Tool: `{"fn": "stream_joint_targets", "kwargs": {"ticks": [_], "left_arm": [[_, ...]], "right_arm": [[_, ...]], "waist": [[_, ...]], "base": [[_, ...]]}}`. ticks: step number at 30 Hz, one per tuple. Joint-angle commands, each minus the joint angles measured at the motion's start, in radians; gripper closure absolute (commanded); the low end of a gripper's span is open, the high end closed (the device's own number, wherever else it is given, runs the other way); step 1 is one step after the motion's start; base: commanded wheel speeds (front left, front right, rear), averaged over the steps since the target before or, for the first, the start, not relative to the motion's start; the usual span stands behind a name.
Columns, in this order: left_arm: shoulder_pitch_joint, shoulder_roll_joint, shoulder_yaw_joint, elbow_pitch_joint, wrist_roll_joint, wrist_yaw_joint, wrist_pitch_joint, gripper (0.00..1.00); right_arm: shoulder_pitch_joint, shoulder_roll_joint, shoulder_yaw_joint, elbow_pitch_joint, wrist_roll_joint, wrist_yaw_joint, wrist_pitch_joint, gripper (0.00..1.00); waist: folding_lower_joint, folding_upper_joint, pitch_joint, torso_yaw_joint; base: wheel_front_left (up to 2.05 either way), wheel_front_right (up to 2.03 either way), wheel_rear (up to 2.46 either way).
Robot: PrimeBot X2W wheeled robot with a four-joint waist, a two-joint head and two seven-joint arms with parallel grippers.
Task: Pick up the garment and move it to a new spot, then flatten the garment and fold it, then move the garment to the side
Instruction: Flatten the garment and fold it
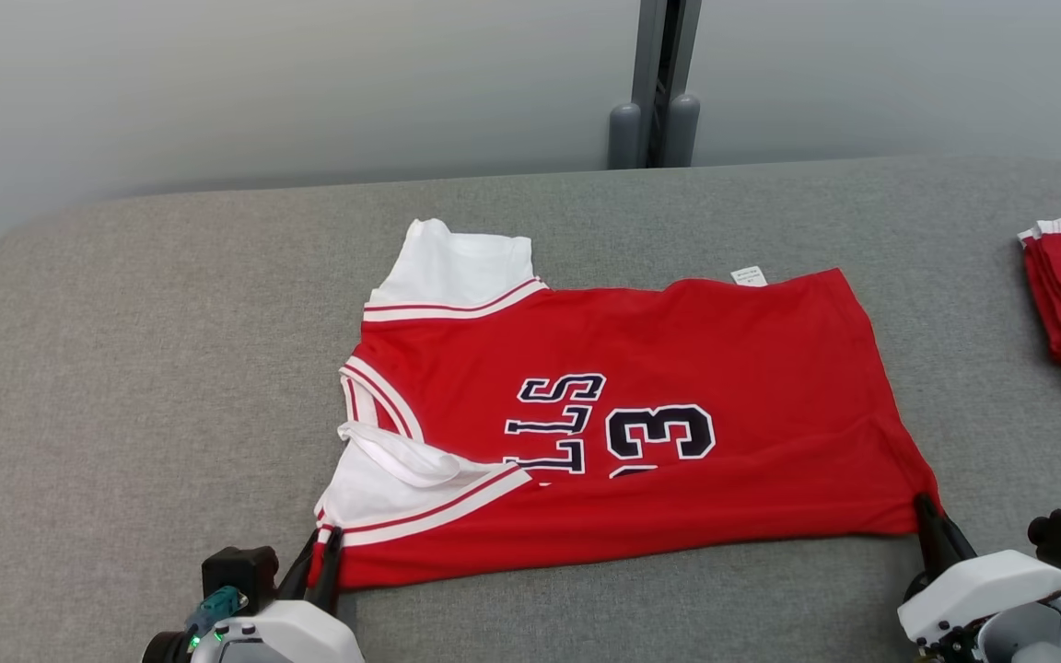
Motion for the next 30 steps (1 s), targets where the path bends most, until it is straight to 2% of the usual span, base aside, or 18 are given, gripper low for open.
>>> {"fn": "stream_joint_targets", "kwargs": {"ticks": [1, 10, 18, 22, 29, 30], "left_arm": [[0.003, 0.017, -0.002, -0.004, 0.009, -0.006, 0.006, 1.00], [0.055, 0.084, -0.049, -0.062, 0.022, -0.033, 0.110, 1.00], [0.157, 0.178, -0.080, -0.227, 0.015, -0.042, 0.233, 1.00], [0.220, 0.225, -0.092, -0.348, 0.011, -0.031, 0.302, 1.00], [0.308, 0.276, -0.094, -0.521, -0.003, 0.019, 0.391, 1.00], [0.316, 0.281, -0.098, -0.536, -0.004, 0.024, 0.406, 1.00]], "right_arm": [[0.016, -0.020, 0.008, -0.009, 0.013, -0.001, 0.007, 1.00], [0.080, -0.062, 0.080, -0.073, 0.081, 0.000, 0.094, 1.00], [0.166, -0.099, 0.104, -0.159, 0.149, 0.000, 0.216, 1.00], [0.216, -0.122, 0.095, -0.218, 0.173, 0.000, 0.277, 1.00], [0.285, -0.127, 0.052, -0.316, 0.187, 0.000, 0.339, 1.00], [0.291, -0.124, 0.040, -0.326, 0.186, 0.000, 0.347, 0.85]], "waist": [[0.0000, 0.0000, -0.008, -0.005], [0.0000, 0.0000, -0.050, -0.024], [0.0000, 0.0000, -0.087, -0.036], [0.0000, 0.0000, -0.095, -0.040], [0.0000, 0.0000, -0.090, -0.047], [0.0000, 0.0000, -0.089, -0.047]], "base": [[0.00, 0.00, 0.00], [0.00, 0.00, 0.00], [0.00, 0.00, 0.00], [0.00, 0.00, 0.00], [0.00, 0.00, 0.00], [0.00, 0.00, 0.00]]}}
